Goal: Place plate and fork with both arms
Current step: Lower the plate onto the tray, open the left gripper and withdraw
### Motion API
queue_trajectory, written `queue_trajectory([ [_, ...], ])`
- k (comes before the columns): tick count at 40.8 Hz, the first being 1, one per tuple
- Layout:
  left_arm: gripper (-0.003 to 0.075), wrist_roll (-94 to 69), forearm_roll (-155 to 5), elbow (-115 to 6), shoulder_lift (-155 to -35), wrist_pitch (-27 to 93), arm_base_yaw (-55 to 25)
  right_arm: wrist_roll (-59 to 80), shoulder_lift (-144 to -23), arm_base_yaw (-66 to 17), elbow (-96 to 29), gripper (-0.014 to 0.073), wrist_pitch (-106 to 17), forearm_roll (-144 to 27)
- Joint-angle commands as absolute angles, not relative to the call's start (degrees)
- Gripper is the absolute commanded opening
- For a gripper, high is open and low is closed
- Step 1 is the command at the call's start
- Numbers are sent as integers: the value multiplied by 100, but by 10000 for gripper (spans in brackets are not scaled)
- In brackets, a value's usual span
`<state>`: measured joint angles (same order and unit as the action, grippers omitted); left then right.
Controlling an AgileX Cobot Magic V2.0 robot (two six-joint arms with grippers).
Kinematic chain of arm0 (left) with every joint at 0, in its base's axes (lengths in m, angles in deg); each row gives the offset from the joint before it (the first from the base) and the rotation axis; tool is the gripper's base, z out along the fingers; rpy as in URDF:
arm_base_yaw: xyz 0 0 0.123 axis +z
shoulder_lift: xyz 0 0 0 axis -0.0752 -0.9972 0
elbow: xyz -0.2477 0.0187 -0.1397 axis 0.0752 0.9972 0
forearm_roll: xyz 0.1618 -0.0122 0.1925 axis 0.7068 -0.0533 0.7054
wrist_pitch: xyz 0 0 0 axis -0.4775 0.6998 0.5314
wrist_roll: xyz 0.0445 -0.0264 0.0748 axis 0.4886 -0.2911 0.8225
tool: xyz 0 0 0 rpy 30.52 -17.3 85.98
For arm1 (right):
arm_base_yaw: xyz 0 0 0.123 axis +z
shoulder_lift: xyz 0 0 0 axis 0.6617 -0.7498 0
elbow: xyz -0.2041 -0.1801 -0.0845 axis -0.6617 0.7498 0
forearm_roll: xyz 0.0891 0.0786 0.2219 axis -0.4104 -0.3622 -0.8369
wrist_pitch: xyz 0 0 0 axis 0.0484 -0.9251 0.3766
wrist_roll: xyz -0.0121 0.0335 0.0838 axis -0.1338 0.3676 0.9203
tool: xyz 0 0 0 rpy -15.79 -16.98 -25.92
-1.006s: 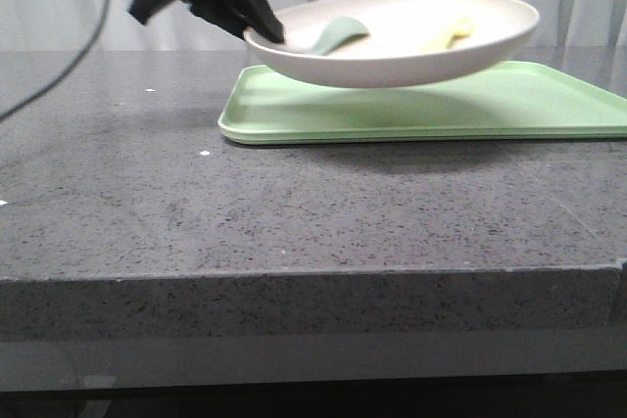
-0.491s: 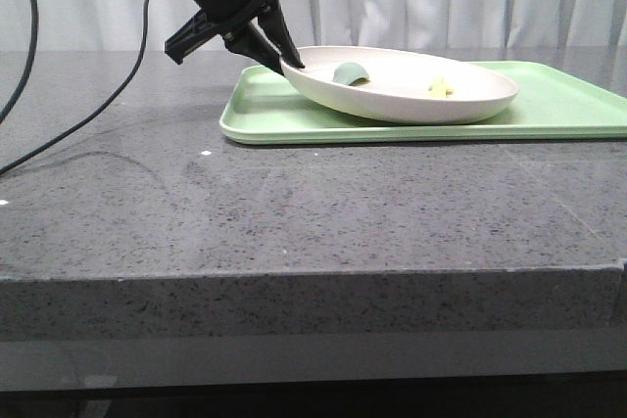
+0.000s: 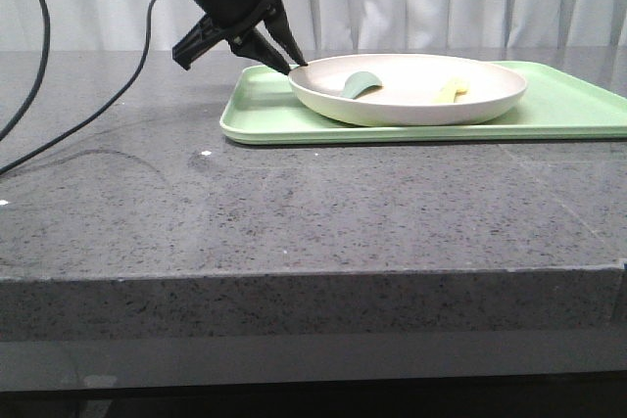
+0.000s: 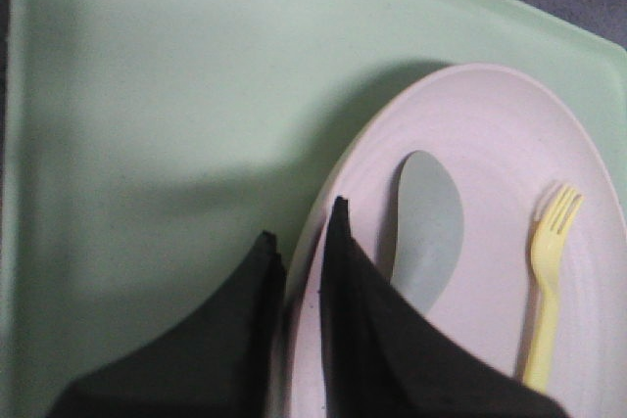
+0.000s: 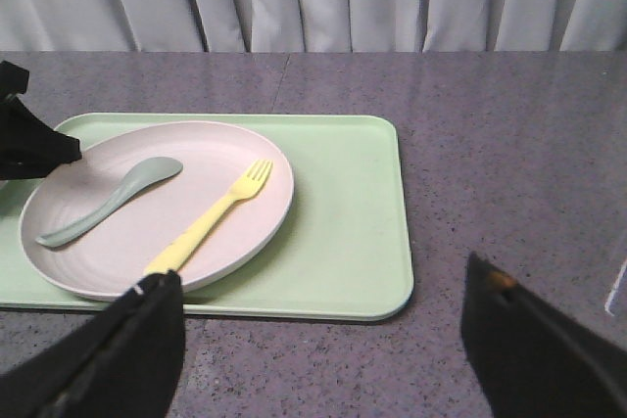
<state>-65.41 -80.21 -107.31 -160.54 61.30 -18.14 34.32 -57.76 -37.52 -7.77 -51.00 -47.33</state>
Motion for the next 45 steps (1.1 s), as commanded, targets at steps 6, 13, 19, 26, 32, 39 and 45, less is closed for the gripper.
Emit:
queue_trajectory([
  [6,109,-6578,-7845,-10920,-15529,6189,-1699,3372,-5810,-3780,-995,601,-4683,-4734],
  [13,108,-5958,-7625,-10943,-15208,6582,-1448,3372,-5810,-3780,-995,601,-4677,-4734],
  [19,74,-5485,-7567,-10943,-14941,7036,-1304,3372,-5810,-3780,-995,601,-4662,-4734],
  [26,-18,-5407,-6949,-10943,-14740,7592,-1314,3372,-5810,-3780,-995,601,-4662,-4734],
  [32,-18,-5407,-6458,-10943,-14538,8344,-1314,3372,-5810,-3780,-995,601,-4728,-4740],
  [39,-18,-5407,-5565,-10943,-14290,9208,-1314,3372,-5810,-3780,-995,601,-4832,-4740],
  [45,-18,-5429,-5283,-10730,-13915,9264,-1314,3372,-5810,-3780,-995,601,-4847,-4740],
])
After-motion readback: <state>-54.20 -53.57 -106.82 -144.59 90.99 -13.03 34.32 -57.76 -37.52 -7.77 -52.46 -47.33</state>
